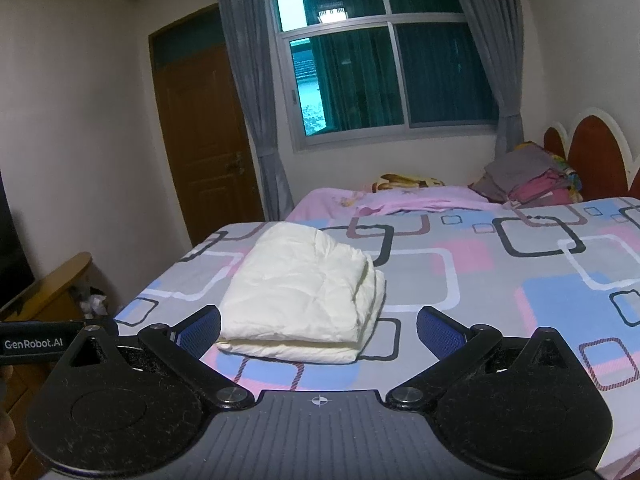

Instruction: Fold large clothes

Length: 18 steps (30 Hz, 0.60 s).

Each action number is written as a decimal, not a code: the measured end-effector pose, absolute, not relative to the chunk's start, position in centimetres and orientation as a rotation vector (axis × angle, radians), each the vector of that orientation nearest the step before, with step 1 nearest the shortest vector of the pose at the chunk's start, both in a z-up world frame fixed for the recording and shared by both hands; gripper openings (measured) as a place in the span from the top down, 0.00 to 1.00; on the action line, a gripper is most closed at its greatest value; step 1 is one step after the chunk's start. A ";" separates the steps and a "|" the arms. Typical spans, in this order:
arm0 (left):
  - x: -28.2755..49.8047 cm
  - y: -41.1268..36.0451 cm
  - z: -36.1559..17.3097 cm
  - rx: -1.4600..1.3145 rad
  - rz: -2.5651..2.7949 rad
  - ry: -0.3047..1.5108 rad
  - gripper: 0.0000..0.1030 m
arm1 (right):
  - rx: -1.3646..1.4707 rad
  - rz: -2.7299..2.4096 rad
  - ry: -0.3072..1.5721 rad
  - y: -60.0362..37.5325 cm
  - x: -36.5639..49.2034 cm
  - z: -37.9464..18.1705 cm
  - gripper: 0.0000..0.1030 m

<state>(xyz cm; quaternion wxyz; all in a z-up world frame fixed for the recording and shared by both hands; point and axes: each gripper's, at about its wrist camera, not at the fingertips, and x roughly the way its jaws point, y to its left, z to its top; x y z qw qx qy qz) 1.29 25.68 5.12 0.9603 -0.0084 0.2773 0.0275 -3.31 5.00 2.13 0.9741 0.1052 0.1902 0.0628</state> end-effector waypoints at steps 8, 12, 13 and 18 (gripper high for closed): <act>1.2 25.8 5.1 -0.018 0.057 0.571 0.00 | 0.199 0.130 0.392 5.1 -3.1 1.8 0.00; 1.1 25.8 5.2 -0.015 0.054 0.570 0.00 | 0.193 0.130 0.392 5.0 -3.0 1.9 0.00; 1.1 25.8 5.2 -0.014 0.052 0.570 0.00 | 0.192 0.129 0.391 5.0 -3.0 1.8 0.00; 1.1 25.8 5.2 -0.016 0.053 0.570 0.00 | 0.195 0.126 0.392 4.7 -3.1 1.7 0.00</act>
